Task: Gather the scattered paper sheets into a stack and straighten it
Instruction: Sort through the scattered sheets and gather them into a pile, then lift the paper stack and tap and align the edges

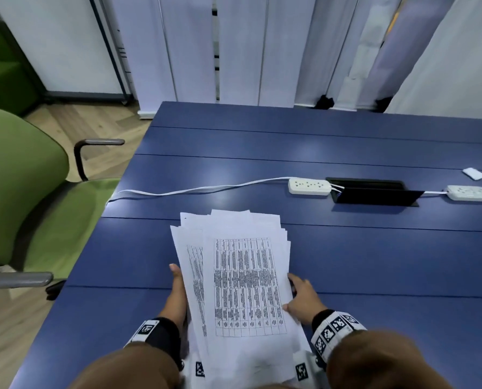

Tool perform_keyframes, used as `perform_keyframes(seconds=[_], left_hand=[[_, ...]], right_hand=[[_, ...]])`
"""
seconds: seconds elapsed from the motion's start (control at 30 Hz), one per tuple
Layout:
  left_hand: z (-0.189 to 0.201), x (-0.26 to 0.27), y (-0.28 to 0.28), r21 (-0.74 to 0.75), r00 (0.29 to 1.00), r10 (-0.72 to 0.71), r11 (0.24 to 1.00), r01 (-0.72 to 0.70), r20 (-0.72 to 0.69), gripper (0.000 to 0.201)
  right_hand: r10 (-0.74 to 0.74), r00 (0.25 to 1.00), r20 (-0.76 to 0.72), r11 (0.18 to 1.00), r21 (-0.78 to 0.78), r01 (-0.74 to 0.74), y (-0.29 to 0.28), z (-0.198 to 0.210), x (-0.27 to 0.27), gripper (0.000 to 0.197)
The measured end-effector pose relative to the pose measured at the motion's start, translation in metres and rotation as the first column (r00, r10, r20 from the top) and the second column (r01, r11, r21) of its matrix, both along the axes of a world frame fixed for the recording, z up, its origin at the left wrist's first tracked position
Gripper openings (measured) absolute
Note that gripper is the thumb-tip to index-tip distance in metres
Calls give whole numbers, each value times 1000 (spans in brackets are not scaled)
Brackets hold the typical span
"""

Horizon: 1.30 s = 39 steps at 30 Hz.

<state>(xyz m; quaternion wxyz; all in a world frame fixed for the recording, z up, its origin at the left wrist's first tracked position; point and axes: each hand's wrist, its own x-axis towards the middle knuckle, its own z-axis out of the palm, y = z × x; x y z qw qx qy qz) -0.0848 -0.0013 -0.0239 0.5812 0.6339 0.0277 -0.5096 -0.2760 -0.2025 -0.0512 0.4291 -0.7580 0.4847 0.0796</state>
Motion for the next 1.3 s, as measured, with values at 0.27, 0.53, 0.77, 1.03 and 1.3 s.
perform_keyframes(seconds=[0.27,0.53,0.77,1.03,1.3], left_hand=[[-13,8,-13,97,985,-161,983,155,55,94],[-36,-21,-30,-37,996,57,998,-55,68,74],[-3,-31,-62,-80,934,4,996,26,358,57],[104,-22,-83,-349,845,83,928,127,528,36],[138,-12,-88,-516,776,274,853,77,568,36]], right_hand=[[-115,989,-96,975,-200,94,-18,5,-9,50],[-108,994,35,994,-33,109,-32,-4,-28,60],[-225,940,255,955,249,161,-35,-11,-41,79],[-476,545,690,868,468,167,-59,88,-18,97],[-429,325,843,896,353,267,-43,160,-1,52]])
